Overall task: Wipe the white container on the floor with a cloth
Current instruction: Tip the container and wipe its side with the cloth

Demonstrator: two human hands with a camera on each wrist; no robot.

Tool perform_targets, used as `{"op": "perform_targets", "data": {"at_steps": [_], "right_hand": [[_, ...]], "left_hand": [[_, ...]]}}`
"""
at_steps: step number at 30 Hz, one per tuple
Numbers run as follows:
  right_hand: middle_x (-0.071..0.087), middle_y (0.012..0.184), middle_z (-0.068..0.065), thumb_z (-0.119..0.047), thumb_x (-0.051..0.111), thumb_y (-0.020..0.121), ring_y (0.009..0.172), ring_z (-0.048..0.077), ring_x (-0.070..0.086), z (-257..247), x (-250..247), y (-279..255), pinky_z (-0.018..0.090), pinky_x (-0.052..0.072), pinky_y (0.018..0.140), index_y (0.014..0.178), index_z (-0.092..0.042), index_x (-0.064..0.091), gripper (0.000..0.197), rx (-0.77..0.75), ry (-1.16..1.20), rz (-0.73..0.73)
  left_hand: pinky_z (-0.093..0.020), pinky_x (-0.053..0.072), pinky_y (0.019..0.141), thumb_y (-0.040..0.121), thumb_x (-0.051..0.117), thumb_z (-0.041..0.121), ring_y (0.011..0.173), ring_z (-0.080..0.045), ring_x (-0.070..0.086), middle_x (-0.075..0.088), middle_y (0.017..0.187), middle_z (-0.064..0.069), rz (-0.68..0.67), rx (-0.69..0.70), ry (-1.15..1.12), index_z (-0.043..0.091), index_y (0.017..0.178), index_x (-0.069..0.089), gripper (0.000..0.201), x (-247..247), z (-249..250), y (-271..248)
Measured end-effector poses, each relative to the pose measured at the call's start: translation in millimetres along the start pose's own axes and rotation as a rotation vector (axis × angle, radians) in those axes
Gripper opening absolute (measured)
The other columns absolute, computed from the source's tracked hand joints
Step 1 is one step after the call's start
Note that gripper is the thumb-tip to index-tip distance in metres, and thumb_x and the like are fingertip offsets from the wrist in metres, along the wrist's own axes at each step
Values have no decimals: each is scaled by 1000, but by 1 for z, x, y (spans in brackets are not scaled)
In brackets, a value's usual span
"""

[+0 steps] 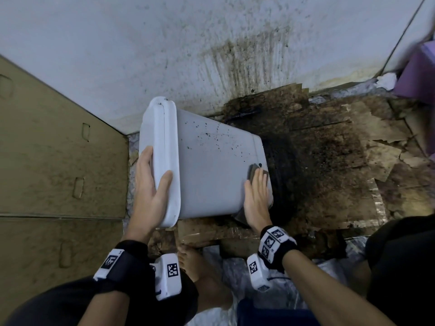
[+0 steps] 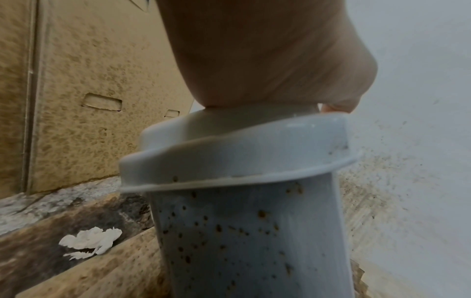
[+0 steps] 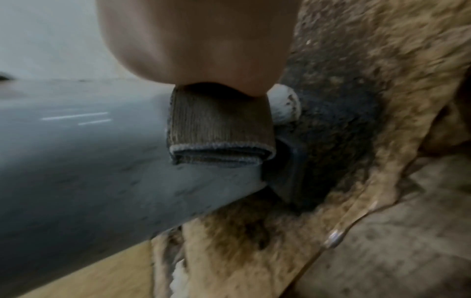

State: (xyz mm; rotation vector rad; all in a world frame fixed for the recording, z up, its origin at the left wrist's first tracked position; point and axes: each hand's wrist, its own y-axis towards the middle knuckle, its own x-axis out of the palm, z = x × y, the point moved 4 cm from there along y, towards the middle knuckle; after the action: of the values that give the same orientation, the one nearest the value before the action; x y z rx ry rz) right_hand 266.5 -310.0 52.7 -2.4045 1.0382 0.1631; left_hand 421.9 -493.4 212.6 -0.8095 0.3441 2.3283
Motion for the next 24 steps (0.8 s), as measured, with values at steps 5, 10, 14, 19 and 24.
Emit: {"op": "perform_targets", "data": {"at_steps": [5,10,14,19,24], "right_hand": [[-21,169,-9,-51,10,105,153,1,-22,-64,32,-42,30,-16,125,162,-22,-11,68,-299,-56,-84],[-14,171,-12,-48,14,107,155,1,-15,-55,26,-43,29,-9,126,164,-22,-5,65,-415,-82,-112],[-17,169,-10,-41,17,110,156,3,-15,-6,6,-12,33,-6,129,163,-18,-6,62,-271,-71,-23],[-17,169,1,-25,21,113,156,12,-18,14,-4,0,26,-13,125,160,-7,-9,59,52,59,-16],[-19,169,-7,-46,18,104,154,3,-21,-33,22,-31,33,-14,126,162,-17,-10,70,-74,41,-11]], "left_hand": [[-58,28,126,101,48,58,157,-21,28,25,169,3,-2,-8,14,20,164,22,78,1,3,-1],[-60,30,124,103,48,57,157,-24,28,25,169,3,-16,15,12,24,163,23,74,2,2,-1],[-58,27,126,102,48,56,159,-22,25,24,169,5,-17,3,10,23,164,22,74,3,6,-1],[-56,24,128,101,47,54,159,-20,23,24,169,4,-17,4,26,18,164,22,76,4,13,-2],[-54,24,129,102,45,53,159,-18,23,22,170,5,-10,-11,38,18,165,20,77,2,13,-3]]}}
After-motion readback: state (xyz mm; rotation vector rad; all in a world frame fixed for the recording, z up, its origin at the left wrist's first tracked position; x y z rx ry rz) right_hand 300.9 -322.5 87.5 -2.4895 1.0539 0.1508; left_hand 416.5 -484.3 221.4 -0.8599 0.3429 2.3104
